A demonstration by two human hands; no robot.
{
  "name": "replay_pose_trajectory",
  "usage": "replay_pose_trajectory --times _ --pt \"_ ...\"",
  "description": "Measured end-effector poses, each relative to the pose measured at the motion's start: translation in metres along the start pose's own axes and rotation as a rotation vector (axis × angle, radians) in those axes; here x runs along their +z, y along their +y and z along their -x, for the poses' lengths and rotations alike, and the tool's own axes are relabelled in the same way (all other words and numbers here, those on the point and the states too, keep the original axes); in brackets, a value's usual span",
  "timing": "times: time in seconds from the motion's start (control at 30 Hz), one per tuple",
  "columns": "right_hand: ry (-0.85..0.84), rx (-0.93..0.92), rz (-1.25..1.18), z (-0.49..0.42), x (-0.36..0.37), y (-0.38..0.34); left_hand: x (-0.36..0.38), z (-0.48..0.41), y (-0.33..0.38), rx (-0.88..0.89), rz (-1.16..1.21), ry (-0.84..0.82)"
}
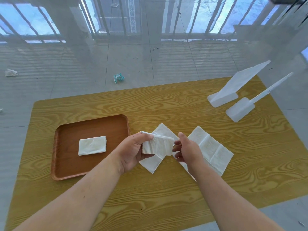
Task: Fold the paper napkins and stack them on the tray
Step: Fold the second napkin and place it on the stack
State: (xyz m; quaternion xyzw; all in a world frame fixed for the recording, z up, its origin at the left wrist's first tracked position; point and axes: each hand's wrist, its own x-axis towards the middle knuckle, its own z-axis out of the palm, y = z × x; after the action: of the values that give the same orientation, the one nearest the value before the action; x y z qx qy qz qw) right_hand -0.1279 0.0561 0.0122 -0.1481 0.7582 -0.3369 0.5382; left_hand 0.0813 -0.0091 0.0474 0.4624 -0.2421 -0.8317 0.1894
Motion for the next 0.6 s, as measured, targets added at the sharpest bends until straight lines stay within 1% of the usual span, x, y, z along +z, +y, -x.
replay_pose_trajectory --times 0.07,0.1,0.13,0.17,0.23,0.27,0.37,0.47,0.53,0.6 --pt "-0.292 0.141 -0.124 0.006 0.0 -0.004 0.0 0.001 -0.001 -0.011 0.002 -0.027" --pt "-0.4 0.161 -0.181 0.009 0.002 -0.005 -0.002 0.002 -0.002 -0.007 -0.005 -0.027" --pt "-0.459 0.147 -0.243 0.012 0.004 -0.008 -0.003 0.002 -0.003 0.003 -0.015 -0.018" --pt "-0.477 0.111 -0.32 0.014 0.005 -0.011 -0.003 0.001 -0.005 0.022 -0.037 0.004" --pt "-0.4 0.029 -0.439 0.017 0.01 -0.019 -0.004 0.002 -0.003 0.081 -0.123 0.104" --pt "-0.36 0.004 -0.457 0.017 0.011 -0.023 -0.004 0.001 -0.002 0.108 -0.168 0.161" --pt "-0.384 -0.074 -0.344 0.02 0.01 -0.037 -0.005 -0.002 0.002 0.189 -0.243 0.283" --pt "-0.401 -0.181 -0.162 0.025 0.012 -0.045 -0.006 0.0 0.007 0.26 -0.25 0.27" --pt "-0.365 -0.247 -0.029 0.027 0.014 -0.05 -0.005 0.002 0.012 0.298 -0.289 0.234" --pt "-0.301 -0.333 0.112 0.029 0.015 -0.054 -0.005 0.003 0.018 0.327 -0.386 0.199"
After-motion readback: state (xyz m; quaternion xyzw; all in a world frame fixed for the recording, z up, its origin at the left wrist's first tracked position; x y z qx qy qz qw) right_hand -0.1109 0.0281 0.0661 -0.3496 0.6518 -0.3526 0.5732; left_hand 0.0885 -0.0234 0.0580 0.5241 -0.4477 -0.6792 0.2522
